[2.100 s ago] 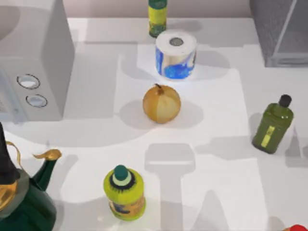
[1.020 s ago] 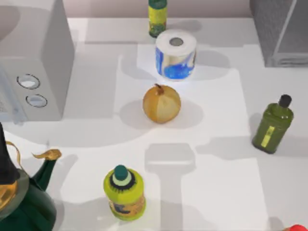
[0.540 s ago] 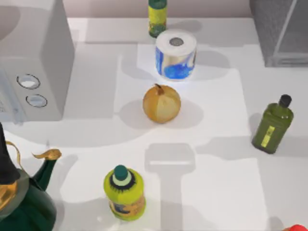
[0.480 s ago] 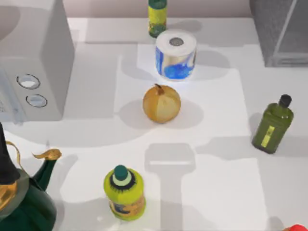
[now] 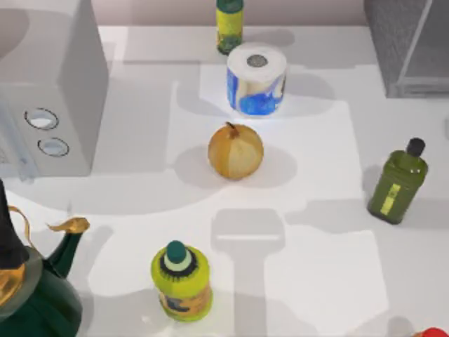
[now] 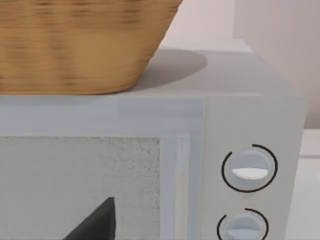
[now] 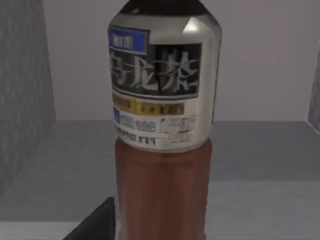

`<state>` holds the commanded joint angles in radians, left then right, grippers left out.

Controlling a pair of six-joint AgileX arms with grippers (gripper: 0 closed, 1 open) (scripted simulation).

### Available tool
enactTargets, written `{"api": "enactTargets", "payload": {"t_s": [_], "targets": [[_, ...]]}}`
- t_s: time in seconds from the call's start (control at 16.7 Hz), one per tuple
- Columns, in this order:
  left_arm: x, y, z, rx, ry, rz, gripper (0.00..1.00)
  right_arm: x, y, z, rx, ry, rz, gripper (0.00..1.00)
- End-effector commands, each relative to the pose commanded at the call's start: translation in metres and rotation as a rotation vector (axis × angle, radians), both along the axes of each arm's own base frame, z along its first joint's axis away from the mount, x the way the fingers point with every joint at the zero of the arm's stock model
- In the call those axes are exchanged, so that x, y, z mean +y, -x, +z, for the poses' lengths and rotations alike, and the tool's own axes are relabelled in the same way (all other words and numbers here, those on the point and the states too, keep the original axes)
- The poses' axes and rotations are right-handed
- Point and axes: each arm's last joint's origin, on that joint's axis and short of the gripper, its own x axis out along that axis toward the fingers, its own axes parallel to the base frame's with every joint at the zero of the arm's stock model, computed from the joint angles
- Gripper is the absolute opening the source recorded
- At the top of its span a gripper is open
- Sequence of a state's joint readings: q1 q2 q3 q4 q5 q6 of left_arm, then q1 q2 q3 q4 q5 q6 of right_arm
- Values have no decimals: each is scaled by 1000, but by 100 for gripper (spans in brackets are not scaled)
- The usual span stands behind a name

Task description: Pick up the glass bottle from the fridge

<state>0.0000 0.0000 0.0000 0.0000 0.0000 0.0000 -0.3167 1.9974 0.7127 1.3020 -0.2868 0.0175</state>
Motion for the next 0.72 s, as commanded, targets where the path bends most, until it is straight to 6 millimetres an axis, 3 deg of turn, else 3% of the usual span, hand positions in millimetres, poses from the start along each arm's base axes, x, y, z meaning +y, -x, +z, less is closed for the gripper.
{"api": "enactTargets", "payload": {"t_s": [0.12,0.3,0.72], "targets": [[0,0,0,0,0,0,100,11,-30,6,1,-1,-1,100],[0,0,0,0,0,0,100,25,-55,12,12,-3,-3,100],[0,0,0,0,0,0,100,26,-60,12,15,-4,-4,100]]}}
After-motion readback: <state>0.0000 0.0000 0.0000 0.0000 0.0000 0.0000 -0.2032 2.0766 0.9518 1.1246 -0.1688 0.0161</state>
